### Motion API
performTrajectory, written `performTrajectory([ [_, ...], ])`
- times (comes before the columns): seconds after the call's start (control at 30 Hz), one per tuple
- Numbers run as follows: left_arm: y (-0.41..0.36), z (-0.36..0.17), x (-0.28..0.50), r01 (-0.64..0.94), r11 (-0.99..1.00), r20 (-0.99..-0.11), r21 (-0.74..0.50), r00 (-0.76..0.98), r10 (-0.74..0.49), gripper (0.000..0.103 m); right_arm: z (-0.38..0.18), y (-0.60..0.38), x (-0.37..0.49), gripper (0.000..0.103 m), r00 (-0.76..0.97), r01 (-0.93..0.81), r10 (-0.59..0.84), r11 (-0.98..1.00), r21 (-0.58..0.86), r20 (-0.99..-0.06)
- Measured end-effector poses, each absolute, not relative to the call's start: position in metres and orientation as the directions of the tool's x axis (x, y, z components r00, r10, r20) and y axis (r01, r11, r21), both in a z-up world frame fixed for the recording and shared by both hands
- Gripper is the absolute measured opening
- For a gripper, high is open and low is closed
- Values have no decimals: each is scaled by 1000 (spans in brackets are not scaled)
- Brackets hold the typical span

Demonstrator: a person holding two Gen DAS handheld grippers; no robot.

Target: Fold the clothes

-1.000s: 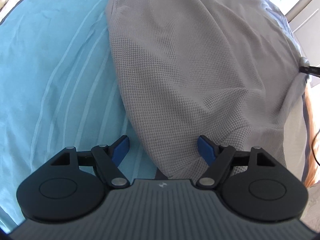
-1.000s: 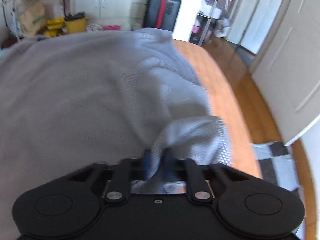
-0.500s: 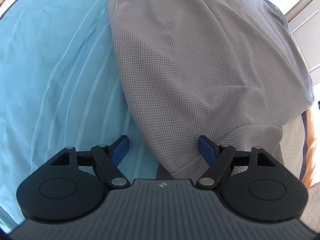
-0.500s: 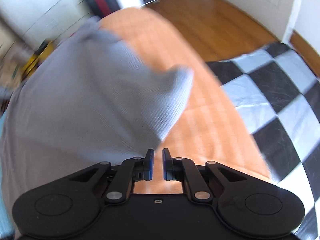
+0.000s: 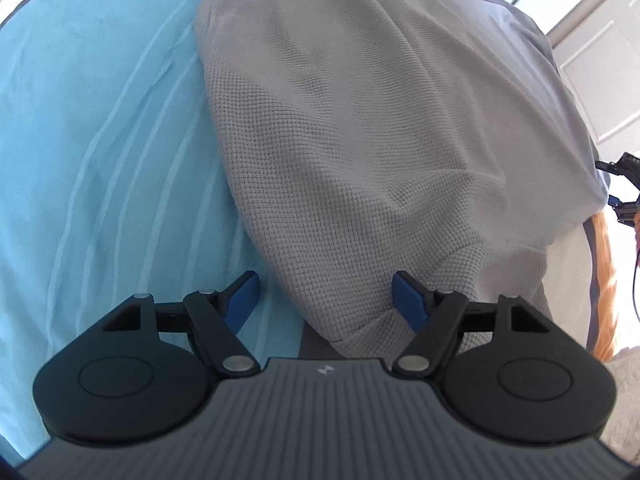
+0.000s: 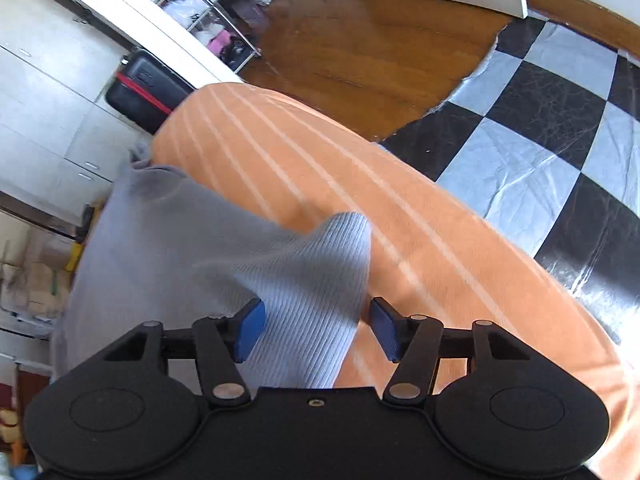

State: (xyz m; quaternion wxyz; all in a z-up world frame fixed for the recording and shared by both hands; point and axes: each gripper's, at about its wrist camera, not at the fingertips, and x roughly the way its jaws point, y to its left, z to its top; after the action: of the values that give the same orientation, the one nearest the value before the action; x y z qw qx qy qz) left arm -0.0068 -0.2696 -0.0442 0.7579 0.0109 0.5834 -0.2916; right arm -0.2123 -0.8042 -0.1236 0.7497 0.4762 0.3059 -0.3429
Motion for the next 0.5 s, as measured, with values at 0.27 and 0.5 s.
performTrajectory([
  [0.27, -250, -46, -6, 415, 823, -875, -388, 115, -471, 73, -35, -737, -222, 4, 602, 749, -536, 637, 185, -592],
  [0.5, -236, -48, -7, 384, 809, -857, -446, 79, -510, 74, -74, -762, -226, 5, 447, 836, -404, 506, 212, -798],
])
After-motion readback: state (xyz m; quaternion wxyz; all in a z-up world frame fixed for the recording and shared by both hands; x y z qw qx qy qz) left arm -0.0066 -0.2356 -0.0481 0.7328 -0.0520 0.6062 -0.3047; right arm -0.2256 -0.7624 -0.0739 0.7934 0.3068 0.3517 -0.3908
